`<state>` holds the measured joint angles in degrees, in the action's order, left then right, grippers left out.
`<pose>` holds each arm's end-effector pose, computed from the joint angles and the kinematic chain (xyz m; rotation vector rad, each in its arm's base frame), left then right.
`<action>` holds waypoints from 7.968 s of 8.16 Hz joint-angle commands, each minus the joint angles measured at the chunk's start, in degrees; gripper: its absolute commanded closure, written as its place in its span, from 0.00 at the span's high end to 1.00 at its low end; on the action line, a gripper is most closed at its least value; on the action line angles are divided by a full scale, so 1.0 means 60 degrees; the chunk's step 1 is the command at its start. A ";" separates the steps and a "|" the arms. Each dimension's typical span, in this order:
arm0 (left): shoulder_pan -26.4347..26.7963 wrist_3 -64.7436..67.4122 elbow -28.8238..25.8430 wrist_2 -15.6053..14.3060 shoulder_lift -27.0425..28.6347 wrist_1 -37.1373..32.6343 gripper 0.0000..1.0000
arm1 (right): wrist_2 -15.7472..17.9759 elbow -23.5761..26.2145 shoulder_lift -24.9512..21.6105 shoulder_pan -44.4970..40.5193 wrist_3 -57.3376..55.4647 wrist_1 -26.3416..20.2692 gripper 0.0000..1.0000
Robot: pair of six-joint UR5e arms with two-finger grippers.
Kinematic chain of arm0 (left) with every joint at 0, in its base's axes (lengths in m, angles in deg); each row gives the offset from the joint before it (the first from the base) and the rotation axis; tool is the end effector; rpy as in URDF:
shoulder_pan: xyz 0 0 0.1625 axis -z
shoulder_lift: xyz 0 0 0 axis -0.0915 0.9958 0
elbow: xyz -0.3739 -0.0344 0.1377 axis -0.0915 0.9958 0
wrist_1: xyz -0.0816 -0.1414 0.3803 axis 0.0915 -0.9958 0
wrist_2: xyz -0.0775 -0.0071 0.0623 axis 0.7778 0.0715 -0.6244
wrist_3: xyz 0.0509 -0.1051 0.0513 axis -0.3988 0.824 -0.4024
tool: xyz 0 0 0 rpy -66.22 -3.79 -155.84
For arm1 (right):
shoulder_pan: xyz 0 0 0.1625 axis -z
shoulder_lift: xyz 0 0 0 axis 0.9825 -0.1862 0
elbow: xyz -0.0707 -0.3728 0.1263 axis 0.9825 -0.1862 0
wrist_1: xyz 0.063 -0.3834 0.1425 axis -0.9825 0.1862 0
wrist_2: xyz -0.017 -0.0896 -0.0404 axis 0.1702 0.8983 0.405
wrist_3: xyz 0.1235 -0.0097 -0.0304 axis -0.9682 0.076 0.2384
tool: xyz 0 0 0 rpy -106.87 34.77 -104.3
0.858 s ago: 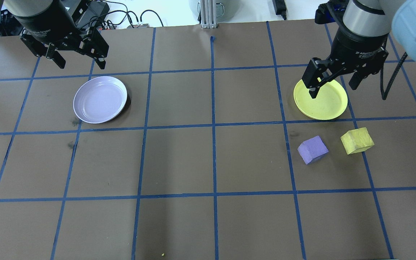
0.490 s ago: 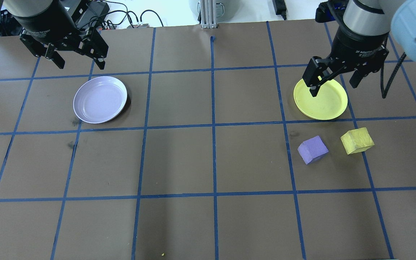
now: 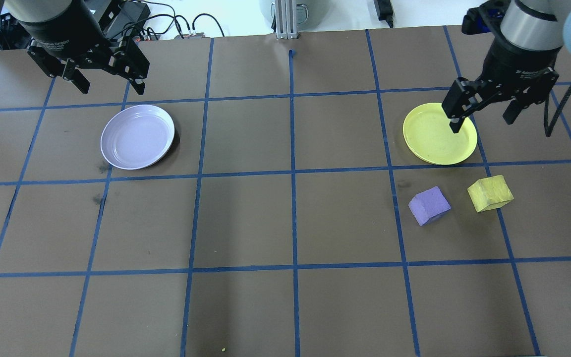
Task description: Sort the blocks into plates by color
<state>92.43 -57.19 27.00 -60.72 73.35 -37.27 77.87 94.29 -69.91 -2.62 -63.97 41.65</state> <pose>-0.1036 -0.5289 0.4652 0.0862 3.1037 -0.0973 0.0566 -0.5003 0.4033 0.1838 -3.1021 -0.1922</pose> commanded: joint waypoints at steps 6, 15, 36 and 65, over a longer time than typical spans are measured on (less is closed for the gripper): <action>0.0001 0.0015 0.0004 -0.0005 -0.0113 -0.0058 1.00 | 0.0659 0.1920 0.0907 0.1915 0.2293 0.1165 1.00; -0.0014 -0.0073 -0.0011 0.0083 -0.0290 -0.0087 1.00 | 0.1245 0.2025 0.3177 0.1930 0.2234 0.3026 1.00; 0.0367 0.1201 -0.0085 0.0170 -0.0509 -0.1479 1.00 | -0.0191 -0.0714 0.4849 0.0803 0.1766 0.3114 0.99; 0.0235 0.0118 -0.0099 0.0010 -0.0465 -0.0043 1.00 | -0.3247 0.0432 0.2107 -0.2973 -0.3003 0.0608 0.00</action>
<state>93.93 -56.35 26.47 -60.50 70.52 -37.54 63.58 100.20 -58.23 -14.84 -72.92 45.01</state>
